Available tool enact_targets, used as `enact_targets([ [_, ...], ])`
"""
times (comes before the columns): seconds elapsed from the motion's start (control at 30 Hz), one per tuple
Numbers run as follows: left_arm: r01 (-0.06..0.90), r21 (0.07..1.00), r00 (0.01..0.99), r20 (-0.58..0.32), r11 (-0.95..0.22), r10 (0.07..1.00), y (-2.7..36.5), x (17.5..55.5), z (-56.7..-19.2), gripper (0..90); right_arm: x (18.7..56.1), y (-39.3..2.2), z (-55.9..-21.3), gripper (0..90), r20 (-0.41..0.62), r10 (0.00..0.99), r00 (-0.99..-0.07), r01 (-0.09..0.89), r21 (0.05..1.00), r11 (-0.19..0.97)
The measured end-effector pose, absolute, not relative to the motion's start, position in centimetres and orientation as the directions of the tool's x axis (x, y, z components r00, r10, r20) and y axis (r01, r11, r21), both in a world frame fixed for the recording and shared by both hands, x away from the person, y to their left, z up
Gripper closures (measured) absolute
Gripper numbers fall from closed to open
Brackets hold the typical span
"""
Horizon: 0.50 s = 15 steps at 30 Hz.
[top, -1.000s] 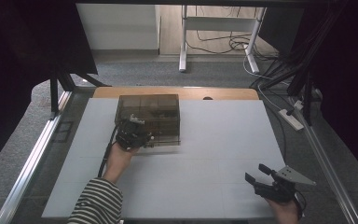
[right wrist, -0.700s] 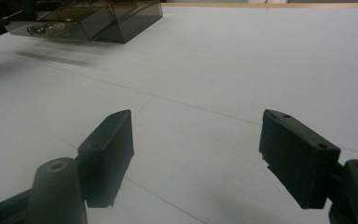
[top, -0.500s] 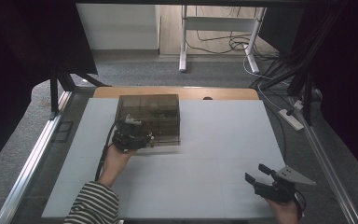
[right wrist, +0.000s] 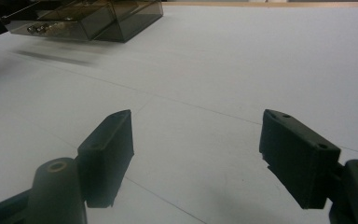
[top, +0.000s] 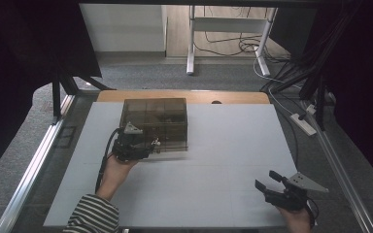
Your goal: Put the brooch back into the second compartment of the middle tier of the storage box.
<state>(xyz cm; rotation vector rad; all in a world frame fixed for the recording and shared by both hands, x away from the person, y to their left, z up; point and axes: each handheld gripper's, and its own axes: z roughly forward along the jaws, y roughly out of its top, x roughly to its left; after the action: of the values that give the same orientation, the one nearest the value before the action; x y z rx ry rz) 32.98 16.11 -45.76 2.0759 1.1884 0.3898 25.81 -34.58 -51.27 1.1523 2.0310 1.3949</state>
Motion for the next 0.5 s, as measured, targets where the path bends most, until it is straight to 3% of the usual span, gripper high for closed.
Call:
enact_targets([
  [0.5,0.608,0.733,0.529,-0.089,-0.304,0.844,17.0,31.1,-45.9,41.7,25.8,-34.6,-51.3,26.0,0.114,0.815,-0.569,0.398,0.905,0.151],
])
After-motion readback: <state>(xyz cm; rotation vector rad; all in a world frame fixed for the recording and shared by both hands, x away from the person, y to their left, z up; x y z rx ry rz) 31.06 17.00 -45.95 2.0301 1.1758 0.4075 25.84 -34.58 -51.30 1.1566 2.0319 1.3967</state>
